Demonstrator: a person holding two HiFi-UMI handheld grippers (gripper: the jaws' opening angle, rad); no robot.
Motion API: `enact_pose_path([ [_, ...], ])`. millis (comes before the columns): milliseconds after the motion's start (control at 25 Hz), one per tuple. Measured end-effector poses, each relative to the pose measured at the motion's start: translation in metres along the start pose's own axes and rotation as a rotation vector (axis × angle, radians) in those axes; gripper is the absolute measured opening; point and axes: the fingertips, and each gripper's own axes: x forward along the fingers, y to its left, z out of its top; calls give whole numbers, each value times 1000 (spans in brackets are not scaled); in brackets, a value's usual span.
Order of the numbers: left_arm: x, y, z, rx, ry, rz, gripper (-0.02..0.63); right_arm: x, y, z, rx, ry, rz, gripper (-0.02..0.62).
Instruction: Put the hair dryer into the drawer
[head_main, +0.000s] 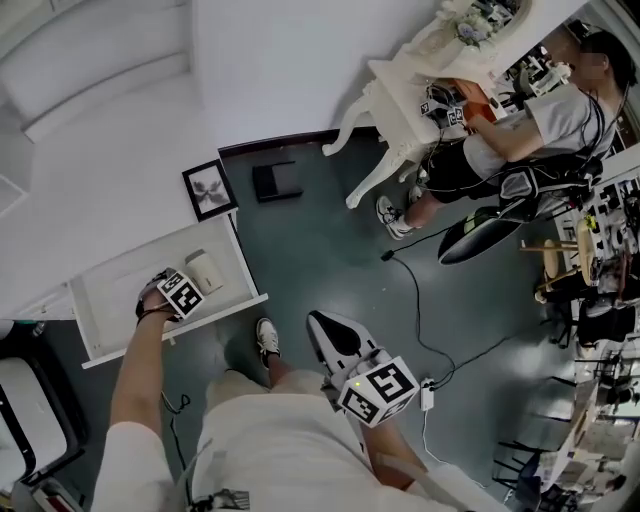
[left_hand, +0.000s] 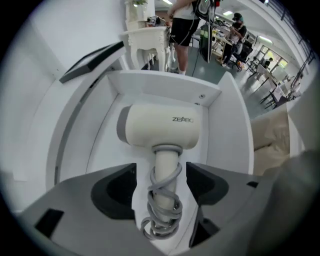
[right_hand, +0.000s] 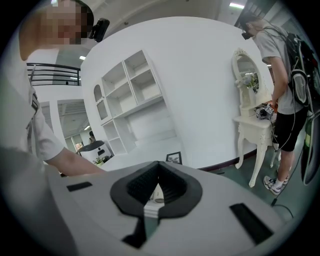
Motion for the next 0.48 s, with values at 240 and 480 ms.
enact_pose_path([
  [240,-49,-1,4,-150,-180,57,330,0,28,4,-25,-16,65,9],
  [480,-98,-14,-21,-319,-335,127,331,4,72,-3,-56,-4,169,9],
])
